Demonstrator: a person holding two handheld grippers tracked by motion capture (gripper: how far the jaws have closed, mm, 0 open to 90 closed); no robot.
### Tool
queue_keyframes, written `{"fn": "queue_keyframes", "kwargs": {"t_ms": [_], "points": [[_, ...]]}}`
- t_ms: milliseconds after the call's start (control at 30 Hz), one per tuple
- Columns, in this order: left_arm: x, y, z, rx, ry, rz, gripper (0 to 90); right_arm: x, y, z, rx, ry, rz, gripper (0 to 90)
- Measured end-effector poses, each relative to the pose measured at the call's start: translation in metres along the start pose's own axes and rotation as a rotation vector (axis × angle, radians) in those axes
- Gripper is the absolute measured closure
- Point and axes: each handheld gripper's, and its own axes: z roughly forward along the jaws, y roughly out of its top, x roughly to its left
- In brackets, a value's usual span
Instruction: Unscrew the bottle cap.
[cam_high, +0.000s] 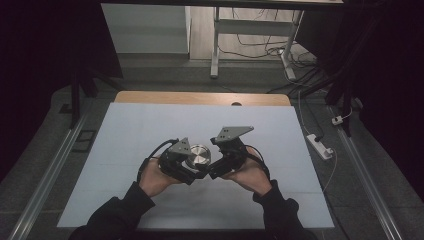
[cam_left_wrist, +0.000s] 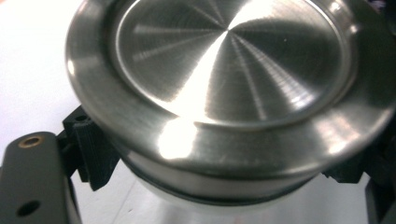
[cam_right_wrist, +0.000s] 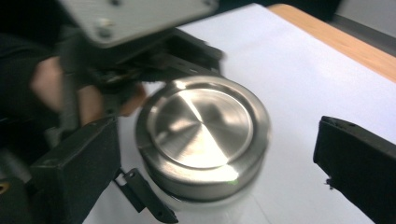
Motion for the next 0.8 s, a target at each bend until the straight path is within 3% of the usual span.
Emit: {"fn": "queue_keyframes", "kwargs": {"t_ms": [200, 233, 300, 433, 500, 600, 633, 667, 700, 800], "points": [[-0.003, 0.002, 0.002, 0.012, 0.021, 0.005, 14.9, 0.007, -0.003, 0.013, -0.006, -0.060, 0.014, 6.6], [-0.003, 0.002, 0.002, 0.012, 0.021, 0.005, 14.9, 0.007, -0.003, 0.013, -0.006, -0.060, 0.014, 6.6], [-0.004, 0.002, 0.003, 0.012, 0.018, 0.010, 14.9, 0.009, -0.003, 0.015, -0.010, -0.036, 0.015, 18.4], [-0.005, 0.003, 0.002, 0.015, -0.024, 0.023, 15.0, 0.011, -0.001, 0.012, 0.010, -0.012, -0.009, 19.6], [-0.005, 0.004, 0.000, 0.009, -0.095, 0.053, 14.9, 0.009, -0.001, 0.008, 0.014, 0.039, -0.033, 19.7], [-0.007, 0.005, -0.001, 0.007, -0.132, 0.085, 14.9, 0.007, 0.000, 0.002, 0.023, 0.126, -0.085, 19.7], [-0.008, 0.006, -0.003, 0.004, -0.182, 0.117, 15.0, 0.005, -0.001, 0.000, 0.022, 0.163, -0.104, 19.7], [-0.008, 0.006, -0.003, 0.004, -0.182, 0.117, 14.9, 0.003, -0.001, -0.002, 0.014, 0.206, -0.130, 19.7], [-0.012, 0.007, -0.004, -0.003, -0.231, 0.163, 14.9, 0.001, -0.003, -0.004, 0.001, 0.262, -0.159, 19.7], [-0.016, 0.008, -0.003, -0.005, -0.266, 0.183, 14.9, -0.004, -0.008, -0.008, -0.034, 0.366, -0.207, 19.6]]}}
